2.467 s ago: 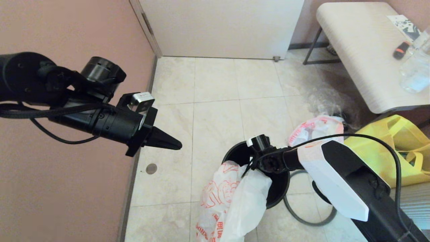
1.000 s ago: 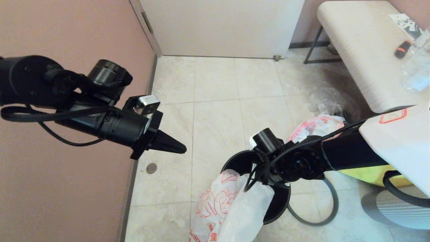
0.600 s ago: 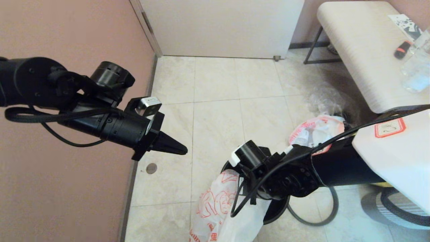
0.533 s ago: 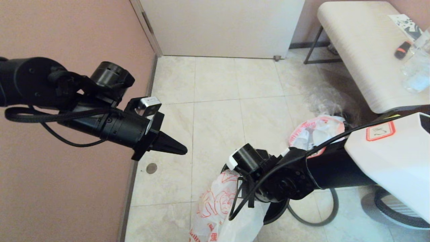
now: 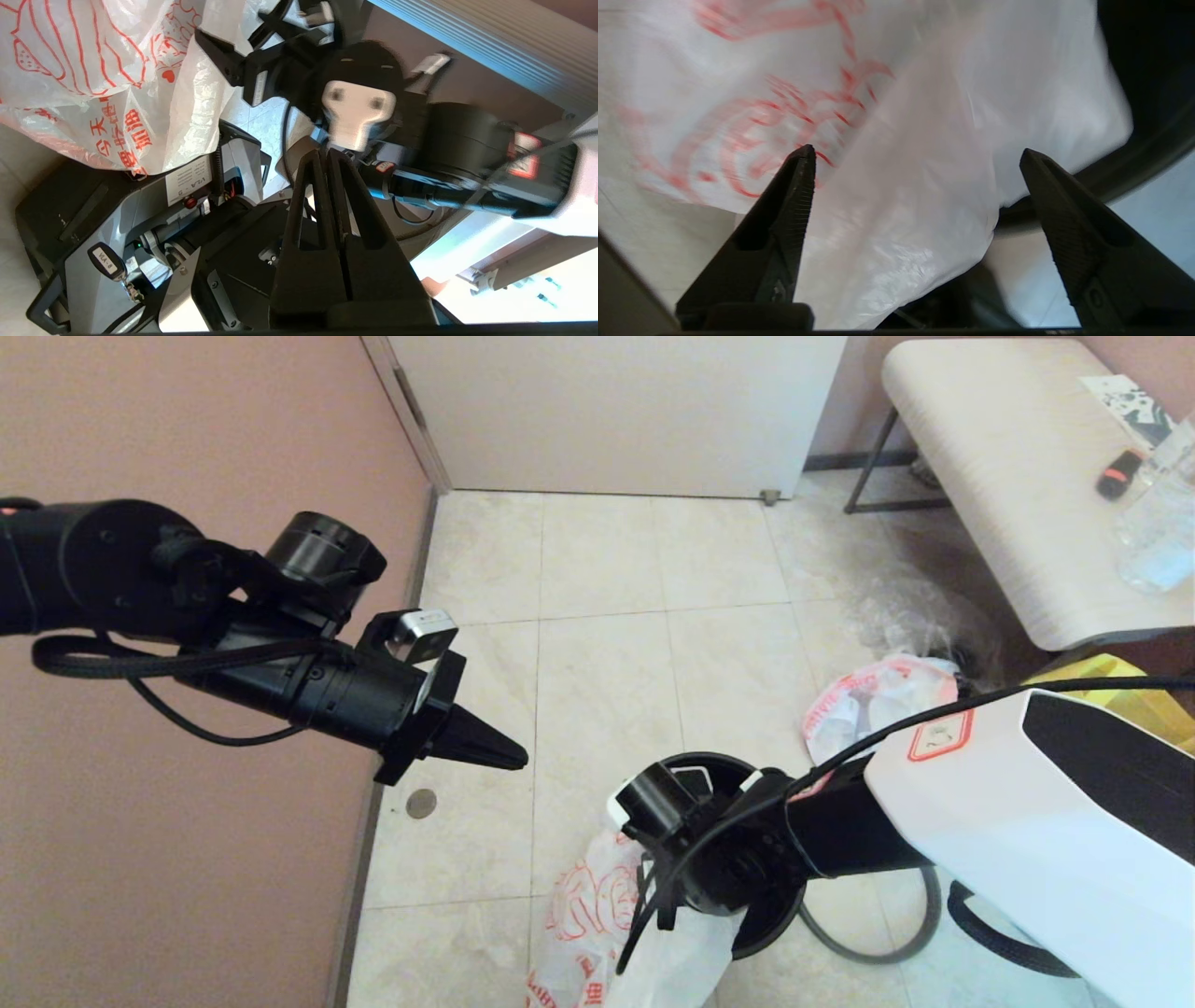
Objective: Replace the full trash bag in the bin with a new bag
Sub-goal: Put the new garbage bag on the trash can
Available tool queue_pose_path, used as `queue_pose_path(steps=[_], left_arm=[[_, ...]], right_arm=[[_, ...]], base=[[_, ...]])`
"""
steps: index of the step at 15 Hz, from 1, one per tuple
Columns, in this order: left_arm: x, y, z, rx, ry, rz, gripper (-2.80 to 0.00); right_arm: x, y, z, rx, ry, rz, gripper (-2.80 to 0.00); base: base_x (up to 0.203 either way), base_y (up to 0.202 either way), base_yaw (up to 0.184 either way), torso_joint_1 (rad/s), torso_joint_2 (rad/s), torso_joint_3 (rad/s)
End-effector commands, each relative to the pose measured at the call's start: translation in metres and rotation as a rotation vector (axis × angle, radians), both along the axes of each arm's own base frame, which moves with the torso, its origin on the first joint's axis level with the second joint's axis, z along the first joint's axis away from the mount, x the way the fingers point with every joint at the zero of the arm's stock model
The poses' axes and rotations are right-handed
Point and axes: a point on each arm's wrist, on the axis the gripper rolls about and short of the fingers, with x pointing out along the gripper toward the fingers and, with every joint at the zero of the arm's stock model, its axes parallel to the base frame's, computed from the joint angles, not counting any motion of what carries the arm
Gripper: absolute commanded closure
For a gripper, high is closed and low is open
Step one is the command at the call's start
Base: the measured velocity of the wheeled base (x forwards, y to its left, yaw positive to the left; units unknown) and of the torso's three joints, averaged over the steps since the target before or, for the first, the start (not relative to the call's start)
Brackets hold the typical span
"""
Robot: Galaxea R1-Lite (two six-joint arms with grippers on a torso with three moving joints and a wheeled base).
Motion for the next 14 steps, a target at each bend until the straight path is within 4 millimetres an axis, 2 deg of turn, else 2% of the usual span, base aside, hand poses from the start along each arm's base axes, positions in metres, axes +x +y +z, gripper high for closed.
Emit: queue_pose_path(steps=[1, 2, 4, 7, 9, 12, 14], left_arm=[[0.001, 0.0, -0.001, -0.003, 0.007, -0.001, 0.0], [0.002, 0.001, -0.001, -0.003, 0.007, 0.004, 0.0], [0.005, 0.002, -0.002, -0.004, 0.005, 0.012, 0.0], [0.004, 0.005, 0.002, -0.01, -0.009, 0.019, 0.0], [0.004, 0.005, 0.003, -0.011, -0.015, 0.02, 0.0], [0.004, 0.006, 0.004, -0.012, -0.017, 0.024, 0.0], [0.004, 0.006, 0.003, -0.012, -0.015, 0.022, 0.0]], right_arm=[[0.001, 0.002, 0.007, -0.021, -0.006, 0.024, -2.8], [0.0, 0.001, 0.001, -0.087, 0.034, 0.028, -2.8], [0.0, -0.003, -0.031, -0.258, 0.086, -0.002, -2.8], [0.0, -0.004, -0.049, -0.326, 0.107, -0.009, -2.8], [0.0, -0.002, -0.048, -0.33, 0.097, -0.006, -2.8], [0.004, 0.006, -0.022, -0.267, 0.039, -0.001, -2.8], [0.001, 0.007, -0.023, -0.276, 0.044, 0.011, -2.8]], base=[[0.0, 0.0, 0.0, 0.0, 0.0, 0.0], [0.0, 0.0, 0.0, 0.0, 0.0, 0.0], [0.0, 0.0, 0.0, 0.0, 0.0, 0.0], [0.0, 0.0, 0.0, 0.0, 0.0, 0.0], [0.0, 0.0, 0.0, 0.0, 0.0, 0.0], [0.0, 0.0, 0.0, 0.0, 0.0, 0.0], [0.0, 0.0, 0.0, 0.0, 0.0, 0.0]])
